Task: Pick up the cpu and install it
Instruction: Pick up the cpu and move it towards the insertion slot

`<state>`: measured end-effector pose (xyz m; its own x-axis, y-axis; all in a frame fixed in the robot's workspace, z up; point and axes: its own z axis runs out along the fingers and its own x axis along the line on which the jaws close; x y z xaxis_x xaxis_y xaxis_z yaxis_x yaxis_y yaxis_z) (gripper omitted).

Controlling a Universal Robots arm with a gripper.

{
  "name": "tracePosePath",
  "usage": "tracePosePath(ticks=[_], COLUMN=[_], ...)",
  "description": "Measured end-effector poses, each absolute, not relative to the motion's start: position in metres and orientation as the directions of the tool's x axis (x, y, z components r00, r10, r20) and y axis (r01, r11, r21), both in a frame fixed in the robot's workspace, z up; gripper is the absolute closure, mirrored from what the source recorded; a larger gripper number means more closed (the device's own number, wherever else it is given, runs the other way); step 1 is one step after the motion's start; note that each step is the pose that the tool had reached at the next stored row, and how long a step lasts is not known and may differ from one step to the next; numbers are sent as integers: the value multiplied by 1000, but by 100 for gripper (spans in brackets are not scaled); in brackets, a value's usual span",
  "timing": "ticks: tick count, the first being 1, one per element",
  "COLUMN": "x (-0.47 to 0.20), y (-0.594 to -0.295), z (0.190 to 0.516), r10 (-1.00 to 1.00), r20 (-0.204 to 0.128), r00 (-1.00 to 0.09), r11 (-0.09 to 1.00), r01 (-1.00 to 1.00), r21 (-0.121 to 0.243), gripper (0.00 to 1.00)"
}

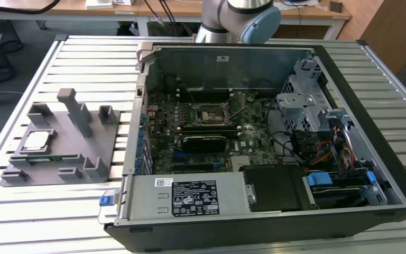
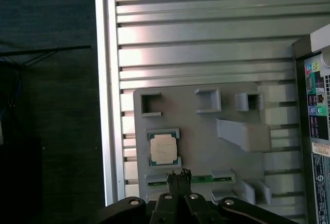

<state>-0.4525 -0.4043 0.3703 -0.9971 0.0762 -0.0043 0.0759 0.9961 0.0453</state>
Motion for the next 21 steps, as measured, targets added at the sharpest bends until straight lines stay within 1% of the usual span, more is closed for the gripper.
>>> tracePosePath(ticks=[21], x=[-453], y=[-405], z=[343], r10=[75], r20=[5], r00=[-997], r11=[996], r01=[75], r21=[45], gripper=[89])
